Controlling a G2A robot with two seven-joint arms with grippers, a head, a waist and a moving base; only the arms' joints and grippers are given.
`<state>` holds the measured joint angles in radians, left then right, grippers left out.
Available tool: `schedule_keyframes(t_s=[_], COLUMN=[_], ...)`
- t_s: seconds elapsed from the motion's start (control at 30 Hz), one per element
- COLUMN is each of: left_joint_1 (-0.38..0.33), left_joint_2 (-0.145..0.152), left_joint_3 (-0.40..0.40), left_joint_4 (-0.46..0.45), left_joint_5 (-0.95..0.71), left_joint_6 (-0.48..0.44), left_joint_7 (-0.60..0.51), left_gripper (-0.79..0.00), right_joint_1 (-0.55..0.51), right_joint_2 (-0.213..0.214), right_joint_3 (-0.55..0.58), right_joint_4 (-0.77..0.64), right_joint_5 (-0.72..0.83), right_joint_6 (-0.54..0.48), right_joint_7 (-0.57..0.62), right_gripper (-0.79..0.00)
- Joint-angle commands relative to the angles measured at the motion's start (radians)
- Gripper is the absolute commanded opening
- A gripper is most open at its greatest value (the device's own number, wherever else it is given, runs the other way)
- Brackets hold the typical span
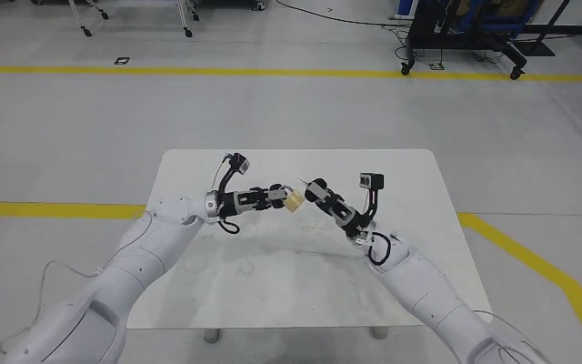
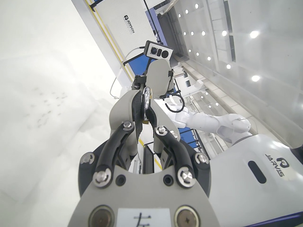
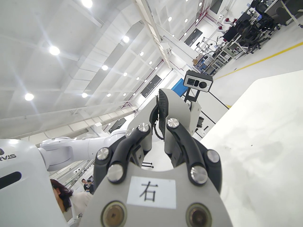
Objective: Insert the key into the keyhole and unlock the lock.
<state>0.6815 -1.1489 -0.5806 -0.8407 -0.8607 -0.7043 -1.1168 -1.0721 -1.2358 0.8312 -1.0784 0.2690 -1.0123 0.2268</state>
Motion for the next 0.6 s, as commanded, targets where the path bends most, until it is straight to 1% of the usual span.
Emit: schedule_keyframes(t_s=[0.0,0.13,0.27,0.57], left_joint_1=[-0.001,-0.003,-0.004,-0.01], left_joint_2=[-0.004,-0.011,-0.018,-0.04], left_joint_3=[-0.005,-0.012,-0.018,-0.031], left_joint_4=[0.003,0.008,0.021,0.058], left_joint_5=[-0.012,-0.002,0.004,-0.007], left_joint_6=[0.016,0.023,0.028,0.056], left_joint_7=[-0.016,-0.023,-0.028,-0.055], left_gripper=[-0.785,-0.785,-0.785,-0.785], right_joint_1=[0.006,0.014,0.014,-0.015], right_joint_2=[-0.011,-0.029,-0.04,-0.043], right_joint_3=[-0.003,-0.005,-0.002,0.036], right_joint_4=[0.018,0.043,0.05,0.014], right_joint_5=[-0.026,-0.062,-0.081,-0.101], right_joint_6=[0.0,0.0,0.0,0.0], right_joint_7=[-0.025,-0.054,-0.054,-0.022], right_gripper=[-0.785,-0.785,-0.785,-0.785])
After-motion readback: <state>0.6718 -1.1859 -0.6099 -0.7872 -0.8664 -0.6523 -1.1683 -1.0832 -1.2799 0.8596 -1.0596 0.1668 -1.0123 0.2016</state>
